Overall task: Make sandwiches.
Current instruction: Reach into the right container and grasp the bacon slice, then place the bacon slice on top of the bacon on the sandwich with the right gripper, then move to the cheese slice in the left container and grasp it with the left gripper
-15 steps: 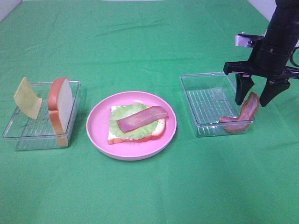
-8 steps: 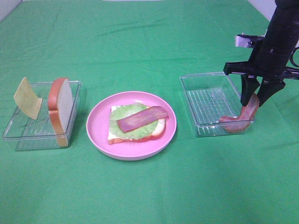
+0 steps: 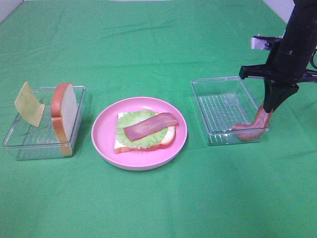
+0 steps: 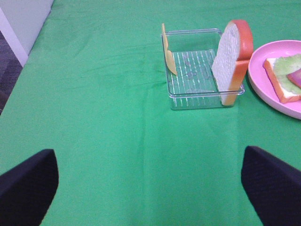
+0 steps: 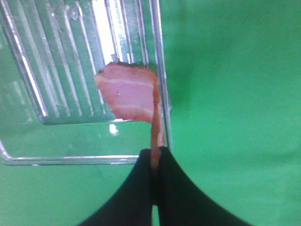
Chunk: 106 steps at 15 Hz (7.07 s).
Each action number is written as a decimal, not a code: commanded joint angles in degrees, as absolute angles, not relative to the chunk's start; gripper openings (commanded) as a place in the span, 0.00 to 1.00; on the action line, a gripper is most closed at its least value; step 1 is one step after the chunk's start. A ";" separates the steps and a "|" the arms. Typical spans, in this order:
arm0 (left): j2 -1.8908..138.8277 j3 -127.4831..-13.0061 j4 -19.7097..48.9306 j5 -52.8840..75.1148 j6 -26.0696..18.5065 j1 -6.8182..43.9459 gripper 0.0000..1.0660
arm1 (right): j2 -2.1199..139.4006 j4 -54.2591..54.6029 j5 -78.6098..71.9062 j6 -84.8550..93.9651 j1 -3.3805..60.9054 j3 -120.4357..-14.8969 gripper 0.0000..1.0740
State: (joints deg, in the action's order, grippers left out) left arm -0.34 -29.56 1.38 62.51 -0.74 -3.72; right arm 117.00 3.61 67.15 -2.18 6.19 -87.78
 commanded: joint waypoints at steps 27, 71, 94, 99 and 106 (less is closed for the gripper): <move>-0.74 -29.51 1.72 61.71 -0.52 -3.67 0.96 | 123.53 49.22 50.82 11.00 29.34 -95.17 0.00; -0.74 -29.51 1.72 61.71 -0.52 -3.67 0.96 | 103.25 -1.78 75.80 0.69 4.01 -83.65 0.92; -0.80 -29.51 1.72 61.71 -0.52 -3.67 0.96 | -1.60 -1.20 63.14 -0.52 4.13 -25.95 0.92; -0.69 -29.51 1.72 61.71 -0.52 -3.67 0.96 | -1.60 -1.09 63.14 0.00 4.13 -25.95 0.92; -0.69 -29.51 1.72 61.71 -0.52 -3.67 0.96 | -2.06 -0.92 63.14 0.00 0.63 -25.95 0.92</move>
